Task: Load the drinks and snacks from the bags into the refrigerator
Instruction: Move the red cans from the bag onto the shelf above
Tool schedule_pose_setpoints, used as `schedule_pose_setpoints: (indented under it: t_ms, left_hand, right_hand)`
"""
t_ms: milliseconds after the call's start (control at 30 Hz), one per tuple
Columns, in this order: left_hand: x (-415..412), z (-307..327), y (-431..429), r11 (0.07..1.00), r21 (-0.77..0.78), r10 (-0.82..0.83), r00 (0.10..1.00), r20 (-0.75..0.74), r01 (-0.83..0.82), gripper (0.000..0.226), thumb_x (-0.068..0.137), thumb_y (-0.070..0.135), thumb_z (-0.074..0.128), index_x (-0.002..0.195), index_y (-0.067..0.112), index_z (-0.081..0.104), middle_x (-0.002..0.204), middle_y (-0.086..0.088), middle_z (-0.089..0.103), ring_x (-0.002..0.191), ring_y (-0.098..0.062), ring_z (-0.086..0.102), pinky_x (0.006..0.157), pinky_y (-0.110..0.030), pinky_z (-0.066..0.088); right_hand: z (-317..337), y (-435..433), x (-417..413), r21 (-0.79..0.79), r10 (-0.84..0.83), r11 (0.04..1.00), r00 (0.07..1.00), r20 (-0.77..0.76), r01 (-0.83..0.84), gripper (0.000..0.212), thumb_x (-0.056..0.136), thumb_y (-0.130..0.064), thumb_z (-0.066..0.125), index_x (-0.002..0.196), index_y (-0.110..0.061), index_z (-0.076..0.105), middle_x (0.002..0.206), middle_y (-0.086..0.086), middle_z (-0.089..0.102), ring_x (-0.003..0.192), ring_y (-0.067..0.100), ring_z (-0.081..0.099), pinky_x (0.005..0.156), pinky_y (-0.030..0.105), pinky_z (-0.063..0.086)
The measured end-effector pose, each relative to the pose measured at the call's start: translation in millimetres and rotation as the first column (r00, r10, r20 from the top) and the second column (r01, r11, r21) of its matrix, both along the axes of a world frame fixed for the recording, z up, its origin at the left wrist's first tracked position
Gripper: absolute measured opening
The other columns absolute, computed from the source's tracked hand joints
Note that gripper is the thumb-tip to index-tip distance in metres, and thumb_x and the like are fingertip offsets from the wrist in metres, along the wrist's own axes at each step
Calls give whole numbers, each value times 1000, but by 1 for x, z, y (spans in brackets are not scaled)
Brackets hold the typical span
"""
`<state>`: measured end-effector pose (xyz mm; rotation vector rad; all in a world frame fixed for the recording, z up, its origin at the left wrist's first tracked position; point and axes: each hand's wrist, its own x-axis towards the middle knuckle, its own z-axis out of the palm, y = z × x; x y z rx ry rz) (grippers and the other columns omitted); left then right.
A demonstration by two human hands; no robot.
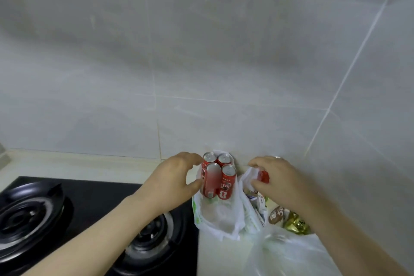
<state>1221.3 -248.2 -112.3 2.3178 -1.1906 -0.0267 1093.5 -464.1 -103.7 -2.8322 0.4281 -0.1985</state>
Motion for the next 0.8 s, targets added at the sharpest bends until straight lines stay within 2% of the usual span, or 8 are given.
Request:
schedule_pose_setpoints:
  t_ms: [133, 233, 333, 433, 533, 600, 700, 800]
  left_hand:
    - [22, -13, -31, 999, 48, 16, 1000, -10, -16, 46, 88, 31, 61, 132, 26, 49, 127, 7, 55, 112, -7, 54, 89, -14, 39]
    - [36, -27, -50, 996, 89, 29, 999, -28, -27, 42, 87, 31, 60, 128, 26, 51, 124, 6, 57, 110, -9, 55, 88, -18, 41]
    - [49, -44, -70, 991, 125, 45, 997, -58, -38, 37, 87, 28, 59, 123, 25, 54, 120, 2, 59, 106, -12, 56, 88, -23, 44]
    - [61, -69, -86, 988, 145, 57, 994, -90, -44, 43, 86, 24, 60, 128, 24, 51, 122, 2, 57, 107, -14, 55, 86, -21, 43]
    - [71, -89, -101, 982, 183, 79, 987, -138, -53, 46, 83, 24, 60, 129, 22, 49, 121, -3, 56, 106, -20, 56, 85, -31, 48]
    - [77, -98, -112, 980, 189, 93, 983, -158, -62, 48, 81, 28, 58, 128, 22, 50, 121, -5, 56, 108, -24, 56, 87, -35, 48]
    - [85, -110, -126, 974, 215, 107, 978, -178, -67, 61, 72, 40, 46, 130, 20, 49, 119, -6, 56, 109, -25, 54, 87, -34, 46]
    - [93, -127, -134, 975, 206, 124, 974, -188, -84, 58, 76, 31, 57, 131, 20, 48, 119, -6, 54, 106, -27, 56, 84, -35, 47]
  right_hand:
    - [-12, -25, 28, 53, 15, 999, 999, -41, -13, 39, 86, -32, 62, 125, -27, 58, 120, -9, 60, 98, 6, 56, 87, 26, 46]
    - [-31, -40, 50, 100, 38, 994, 997, -60, -32, 39, 85, -33, 63, 122, -24, 58, 121, -5, 60, 107, 11, 57, 92, 31, 47]
    - [-54, -53, 71, 129, 44, 991, 995, -87, -32, 39, 84, -34, 64, 122, -25, 58, 121, -5, 61, 107, 12, 58, 91, 32, 48]
    - [-79, -64, 88, 159, 55, 987, 990, -127, -34, 37, 84, -33, 65, 119, -24, 58, 119, -3, 61, 104, 13, 59, 88, 33, 49]
    - [-102, -74, 102, 174, 52, 984, 989, -139, -28, 39, 84, -32, 66, 120, -23, 56, 123, -3, 59, 111, 15, 56, 91, 32, 47]
    - [-115, -79, 112, 176, 51, 984, 988, -143, -25, 44, 83, -33, 66, 124, -22, 54, 126, -1, 57, 115, 17, 54, 94, 34, 46]
    - [-131, -84, 125, 175, 44, 984, 989, -142, -18, 47, 80, -30, 66, 124, -22, 52, 123, 2, 58, 114, 21, 54, 92, 38, 47]
    - [-147, -88, 134, 187, 27, 982, 990, -140, -1, 43, 77, -29, 66, 117, -21, 53, 119, 2, 58, 111, 22, 55, 88, 38, 49]
